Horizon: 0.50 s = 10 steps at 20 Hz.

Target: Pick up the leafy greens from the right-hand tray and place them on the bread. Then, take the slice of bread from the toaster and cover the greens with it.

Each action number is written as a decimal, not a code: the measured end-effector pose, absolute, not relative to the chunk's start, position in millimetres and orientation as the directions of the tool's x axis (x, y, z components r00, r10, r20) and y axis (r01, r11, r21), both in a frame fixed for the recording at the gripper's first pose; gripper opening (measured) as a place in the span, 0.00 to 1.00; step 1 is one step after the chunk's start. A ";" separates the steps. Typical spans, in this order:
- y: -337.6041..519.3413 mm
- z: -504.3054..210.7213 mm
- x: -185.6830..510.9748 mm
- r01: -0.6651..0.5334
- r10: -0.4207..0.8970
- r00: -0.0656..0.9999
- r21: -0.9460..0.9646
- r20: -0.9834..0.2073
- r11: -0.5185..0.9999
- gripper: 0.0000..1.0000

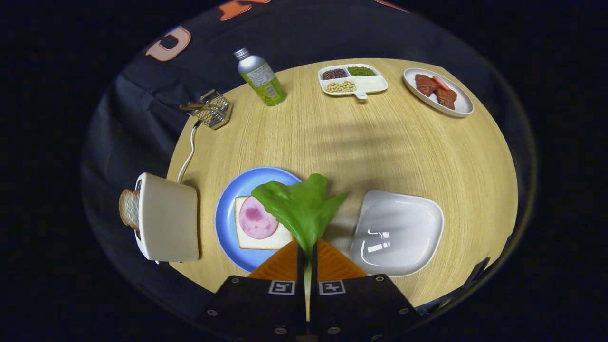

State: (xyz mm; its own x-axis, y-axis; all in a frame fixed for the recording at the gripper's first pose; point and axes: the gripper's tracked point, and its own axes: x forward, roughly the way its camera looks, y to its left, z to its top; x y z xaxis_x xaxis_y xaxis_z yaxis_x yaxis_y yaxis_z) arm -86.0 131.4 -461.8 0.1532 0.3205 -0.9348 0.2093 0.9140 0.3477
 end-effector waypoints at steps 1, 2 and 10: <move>138.1 -461.4 -83.7 0.201 0.330 0.148 0.355 -0.932 0.913 0.04; 144.9 -461.1 -80.9 0.193 0.338 0.144 0.361 -0.930 0.912 0.04; 189.8 -464.6 -67.6 0.129 0.388 0.121 0.402 -0.914 0.906 0.06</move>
State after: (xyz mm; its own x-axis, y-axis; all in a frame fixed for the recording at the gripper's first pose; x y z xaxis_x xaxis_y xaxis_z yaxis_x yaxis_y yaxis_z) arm -67.6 189.8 -464.6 0.1211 0.3884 -0.9135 0.1291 0.9063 0.4024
